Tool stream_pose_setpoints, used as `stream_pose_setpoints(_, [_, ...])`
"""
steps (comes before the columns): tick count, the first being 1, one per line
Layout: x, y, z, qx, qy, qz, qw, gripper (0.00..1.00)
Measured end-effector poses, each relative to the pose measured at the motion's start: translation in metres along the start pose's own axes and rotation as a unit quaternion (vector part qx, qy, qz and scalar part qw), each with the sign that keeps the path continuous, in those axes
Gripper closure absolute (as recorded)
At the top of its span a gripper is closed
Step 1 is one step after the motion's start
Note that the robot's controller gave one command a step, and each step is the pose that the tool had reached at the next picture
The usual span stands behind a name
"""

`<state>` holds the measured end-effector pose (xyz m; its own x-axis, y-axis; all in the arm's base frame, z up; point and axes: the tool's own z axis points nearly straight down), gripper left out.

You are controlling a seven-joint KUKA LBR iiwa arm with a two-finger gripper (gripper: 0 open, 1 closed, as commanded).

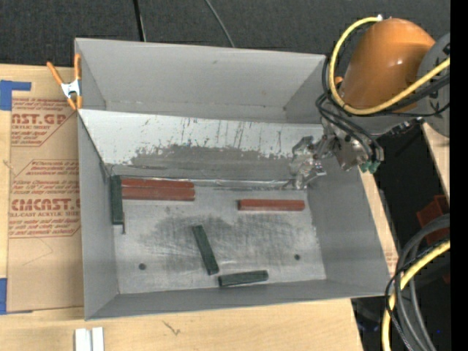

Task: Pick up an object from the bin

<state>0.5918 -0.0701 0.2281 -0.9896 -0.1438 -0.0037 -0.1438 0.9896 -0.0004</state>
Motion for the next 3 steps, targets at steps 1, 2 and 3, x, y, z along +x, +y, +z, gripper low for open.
stream_pose_setpoints(1, [0.003, 0.008, 0.087, -0.001, 0.0012, -0.007, 1.0, 0.0])
stream_pose_setpoints(2, [0.003, 0.008, 0.086, -0.001, 0.0006, -0.006, 1.0, 0.0])
stream_pose_setpoints(3, [0.008, 0.012, 0.155, 0.0, 0.0034, 0.043, 0.9991, 1.0])
